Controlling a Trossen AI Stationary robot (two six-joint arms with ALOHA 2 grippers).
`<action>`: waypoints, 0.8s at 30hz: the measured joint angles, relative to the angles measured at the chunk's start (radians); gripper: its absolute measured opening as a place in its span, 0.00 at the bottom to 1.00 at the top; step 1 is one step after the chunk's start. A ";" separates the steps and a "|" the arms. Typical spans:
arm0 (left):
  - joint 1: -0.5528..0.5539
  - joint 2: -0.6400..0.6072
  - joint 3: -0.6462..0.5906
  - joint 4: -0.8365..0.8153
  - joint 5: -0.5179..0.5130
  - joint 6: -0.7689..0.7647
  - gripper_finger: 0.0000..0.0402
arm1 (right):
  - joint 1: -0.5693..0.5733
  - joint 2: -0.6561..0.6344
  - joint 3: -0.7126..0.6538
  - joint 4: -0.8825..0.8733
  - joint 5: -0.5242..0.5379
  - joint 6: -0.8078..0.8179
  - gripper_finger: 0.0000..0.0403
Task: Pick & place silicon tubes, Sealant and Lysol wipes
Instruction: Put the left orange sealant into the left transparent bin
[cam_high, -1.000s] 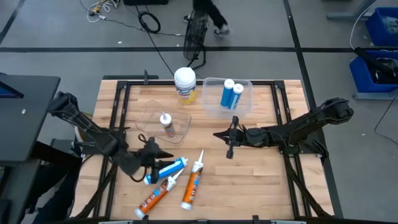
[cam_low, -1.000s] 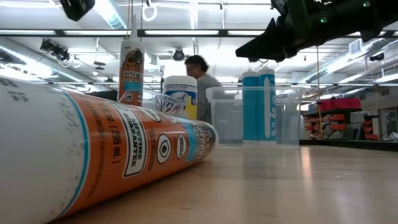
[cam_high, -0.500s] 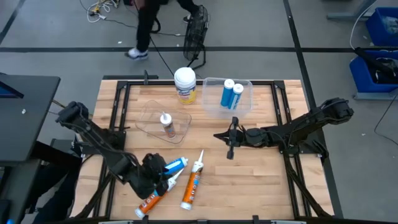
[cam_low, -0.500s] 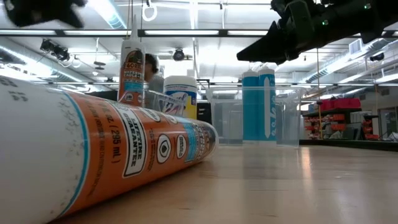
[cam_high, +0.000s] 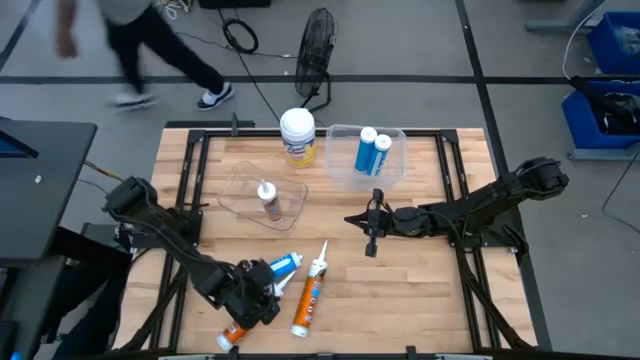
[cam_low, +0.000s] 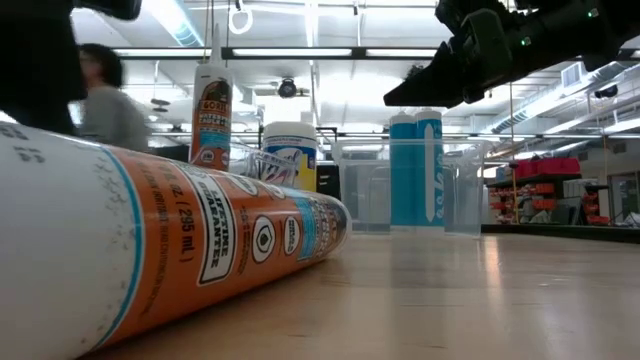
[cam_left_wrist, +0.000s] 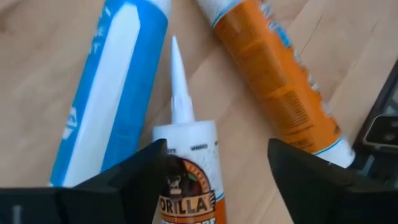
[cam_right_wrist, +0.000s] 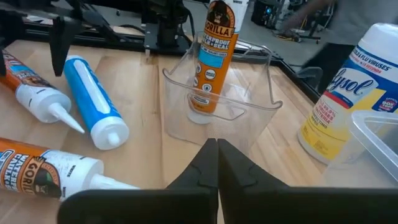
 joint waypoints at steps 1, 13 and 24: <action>0.002 0.007 0.000 0.004 0.009 0.001 0.72 | 0.000 0.000 0.000 -0.001 0.000 0.000 0.00; 0.016 0.092 0.000 0.035 0.117 0.025 0.75 | 0.000 0.000 0.000 -0.003 0.000 0.009 0.00; 0.046 0.157 0.000 0.047 0.198 0.066 0.75 | 0.000 0.001 0.000 -0.003 0.000 0.016 0.00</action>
